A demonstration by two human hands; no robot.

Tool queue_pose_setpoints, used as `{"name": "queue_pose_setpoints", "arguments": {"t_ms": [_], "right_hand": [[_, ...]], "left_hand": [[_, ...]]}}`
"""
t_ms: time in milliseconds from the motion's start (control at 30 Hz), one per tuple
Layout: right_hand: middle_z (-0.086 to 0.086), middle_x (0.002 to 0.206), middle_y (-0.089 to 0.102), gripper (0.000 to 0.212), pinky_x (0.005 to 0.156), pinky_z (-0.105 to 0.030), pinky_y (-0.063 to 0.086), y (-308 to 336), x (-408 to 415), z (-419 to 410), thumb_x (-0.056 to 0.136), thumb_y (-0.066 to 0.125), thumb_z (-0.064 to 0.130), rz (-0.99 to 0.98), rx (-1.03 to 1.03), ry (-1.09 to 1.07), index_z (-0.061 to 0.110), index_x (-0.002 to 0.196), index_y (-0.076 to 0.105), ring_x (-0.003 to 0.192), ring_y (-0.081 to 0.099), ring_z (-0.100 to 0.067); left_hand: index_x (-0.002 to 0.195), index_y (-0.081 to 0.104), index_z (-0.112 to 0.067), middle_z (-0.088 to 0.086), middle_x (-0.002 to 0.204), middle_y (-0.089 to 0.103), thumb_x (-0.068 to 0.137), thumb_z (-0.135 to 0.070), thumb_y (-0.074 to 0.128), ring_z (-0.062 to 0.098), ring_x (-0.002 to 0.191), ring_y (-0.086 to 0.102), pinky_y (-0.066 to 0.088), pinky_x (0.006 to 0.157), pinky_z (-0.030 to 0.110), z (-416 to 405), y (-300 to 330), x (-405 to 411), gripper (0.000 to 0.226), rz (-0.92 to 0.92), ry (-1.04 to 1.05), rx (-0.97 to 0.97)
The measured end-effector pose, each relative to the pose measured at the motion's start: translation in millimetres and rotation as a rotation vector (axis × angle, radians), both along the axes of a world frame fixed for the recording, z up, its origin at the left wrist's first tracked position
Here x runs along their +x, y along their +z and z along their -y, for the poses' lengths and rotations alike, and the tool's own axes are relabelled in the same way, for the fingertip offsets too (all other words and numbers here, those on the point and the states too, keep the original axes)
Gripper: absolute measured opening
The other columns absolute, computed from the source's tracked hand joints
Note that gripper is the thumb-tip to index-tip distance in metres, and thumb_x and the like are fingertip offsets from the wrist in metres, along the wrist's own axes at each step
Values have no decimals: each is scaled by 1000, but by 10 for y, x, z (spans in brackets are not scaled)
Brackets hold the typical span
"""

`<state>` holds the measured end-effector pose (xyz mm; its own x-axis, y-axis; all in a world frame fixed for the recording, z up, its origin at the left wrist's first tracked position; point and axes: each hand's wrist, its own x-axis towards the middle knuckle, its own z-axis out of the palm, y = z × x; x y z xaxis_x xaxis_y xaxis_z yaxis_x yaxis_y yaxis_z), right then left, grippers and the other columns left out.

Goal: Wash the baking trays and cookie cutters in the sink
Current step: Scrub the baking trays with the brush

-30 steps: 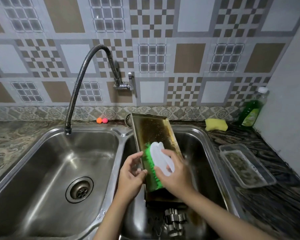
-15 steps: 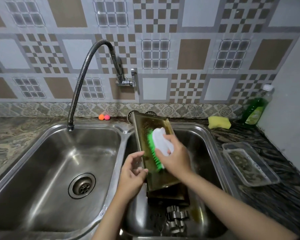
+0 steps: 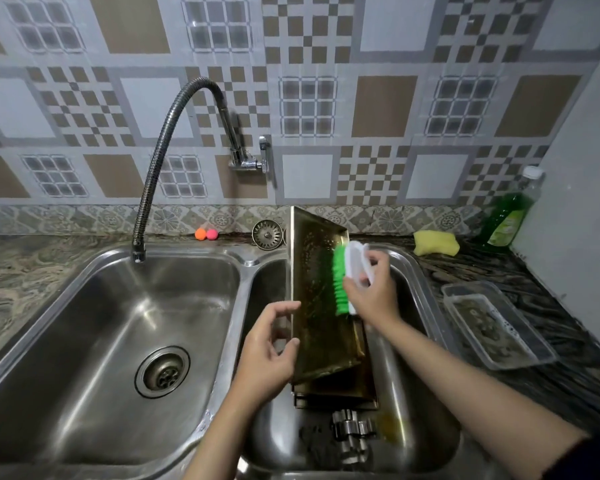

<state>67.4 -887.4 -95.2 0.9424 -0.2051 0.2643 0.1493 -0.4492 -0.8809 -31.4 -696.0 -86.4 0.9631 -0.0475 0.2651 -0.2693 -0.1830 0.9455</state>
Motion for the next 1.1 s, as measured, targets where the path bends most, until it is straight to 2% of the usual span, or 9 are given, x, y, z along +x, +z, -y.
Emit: {"name": "queue_pose_setpoints", "arguments": {"t_ms": [133, 233, 400, 533, 667, 767, 867, 933, 1100], "right_hand": [[-2, 91, 58, 57, 52, -18, 48, -53, 51, 100, 80, 69, 13, 38, 41, -36, 25, 127, 39, 70, 61, -16], [0, 101, 55, 59, 57, -6, 44, -432, -375, -51, 81, 71, 13, -13, -20, 60, 24, 129, 38, 75, 57, -4], [0, 133, 45, 61, 84, -2, 41, -597, -659, -180, 83, 69, 15, -9, 54, 119, 19, 134, 35, 117, 49, -11], [10, 121, 48, 60, 78, -7, 43, -174, -676, -402, 78, 64, 25, 134, 66, 183, 18, 132, 38, 99, 50, 5], [1, 123, 50, 62, 67, -25, 52, 209, -140, -242, 82, 66, 30, 123, -15, 103, 25, 135, 35, 97, 57, -16], [-4, 127, 52, 63, 59, -17, 45, 315, 11, -230, 83, 67, 27, 59, -53, 82, 26, 137, 35, 91, 59, -17], [-2, 108, 65, 62, 56, -30, 49, 186, -371, -446, 76, 66, 35, 91, -129, 254, 36, 131, 36, 66, 56, -14], [8, 115, 63, 61, 59, -35, 50, 113, -525, -473, 74, 63, 41, 79, -187, 366, 38, 129, 37, 65, 59, -15], [-7, 96, 63, 59, 54, -30, 45, 35, 18, -81, 78, 67, 41, -44, -246, 40, 35, 129, 40, 73, 59, -24]], "left_hand": [[112, 56, -40, -11, 113, 59, 76, -6, 55, 15, 91, 62, 53, 67, 37, 71, 66, 5, 50, 42, -9, 66], [112, 57, -31, 0, 104, 63, 73, -4, 54, 8, 78, 60, 50, 65, 20, 13, 95, 109, 47, 81, 89, 30], [112, 55, -34, -9, 108, 62, 73, -4, 57, 16, 98, 61, 51, 85, 28, 22, -97, 134, 49, -20, 39, 30], [112, 53, -38, -9, 113, 59, 73, -4, 58, 18, 111, 57, 49, 93, 40, 92, -240, 101, 52, -73, 26, 20], [110, 55, -35, -11, 112, 59, 73, -2, 58, 12, 110, 56, 45, 89, 24, 123, -223, 21, 50, -101, -36, -46], [113, 54, -26, -17, 110, 59, 73, -2, 58, 6, 111, 54, 44, 88, 19, 155, -188, -12, 47, -95, -42, -74], [113, 53, -25, -17, 108, 60, 72, -2, 57, 13, 105, 56, 46, 87, 28, 40, -229, 49, 47, -105, 26, -110], [112, 54, -24, -12, 107, 61, 72, -2, 56, 18, 100, 57, 46, 88, 36, -60, -241, 55, 47, -129, 53, -135], [113, 55, -20, -6, 112, 59, 73, -1, 57, 6, 108, 57, 42, 90, 14, 11, -152, -123, 44, -77, -2, -100]]}}
